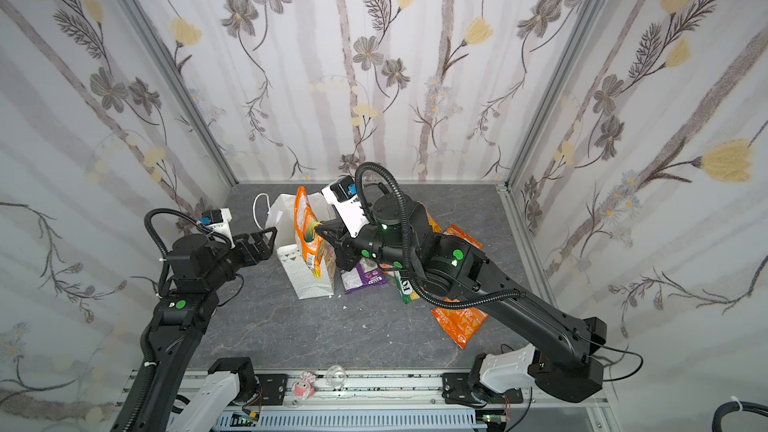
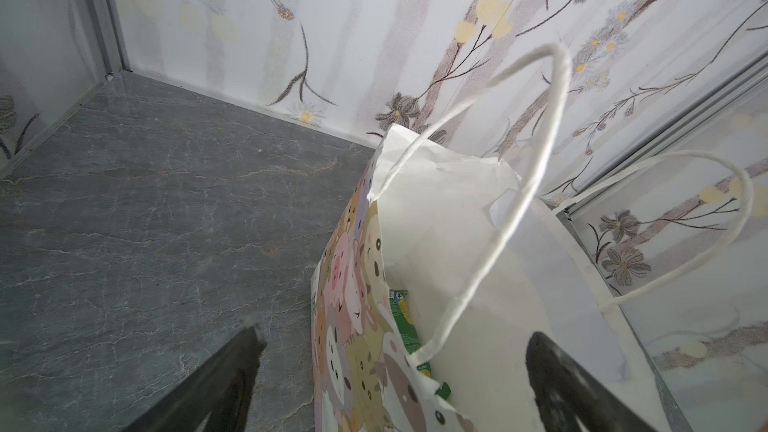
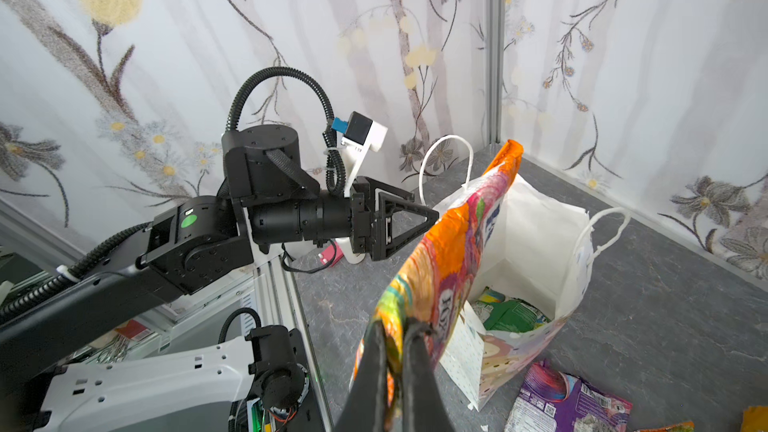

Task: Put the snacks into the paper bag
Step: 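Carry the orange candy bag with the right gripper over the paper bag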

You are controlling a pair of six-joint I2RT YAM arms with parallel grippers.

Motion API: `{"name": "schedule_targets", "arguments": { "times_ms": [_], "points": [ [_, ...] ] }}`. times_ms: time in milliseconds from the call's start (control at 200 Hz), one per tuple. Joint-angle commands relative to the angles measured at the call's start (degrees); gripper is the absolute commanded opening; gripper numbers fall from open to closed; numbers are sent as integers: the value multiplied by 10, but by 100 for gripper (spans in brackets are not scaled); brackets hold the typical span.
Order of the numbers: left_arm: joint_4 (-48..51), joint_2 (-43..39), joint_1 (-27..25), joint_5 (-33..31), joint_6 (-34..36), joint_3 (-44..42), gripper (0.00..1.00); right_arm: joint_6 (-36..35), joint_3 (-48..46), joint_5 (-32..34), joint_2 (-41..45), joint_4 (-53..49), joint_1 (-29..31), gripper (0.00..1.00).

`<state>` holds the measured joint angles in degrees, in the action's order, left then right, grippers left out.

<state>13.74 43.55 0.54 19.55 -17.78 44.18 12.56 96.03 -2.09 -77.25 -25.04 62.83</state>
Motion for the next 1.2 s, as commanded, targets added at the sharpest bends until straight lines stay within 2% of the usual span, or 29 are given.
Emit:
{"name": "schedule_targets", "arguments": {
  "times_ms": [0, 235, 365, 614, 1199],
  "points": [
    [-16, 2, 1, 7, 2, 3, 100, 9, 25, 58, -21, 47, 5, 0],
    [-21, 1, 1, 16, -1, -2, 100, -16, 107, 95, -103, 30, 8, 0],
    [-23, 0, 1, 19, -1, -4, 100, -30, 147, 136, -138, 19, 8, 0],
    [-17, -6, 1, -7, -2, -2, 100, -50, 160, 143, -186, 35, 5, 0],
    [-20, -1, 1, 7, -1, -4, 100, -48, 207, 86, -263, 25, -30, 0]
  ]
}}
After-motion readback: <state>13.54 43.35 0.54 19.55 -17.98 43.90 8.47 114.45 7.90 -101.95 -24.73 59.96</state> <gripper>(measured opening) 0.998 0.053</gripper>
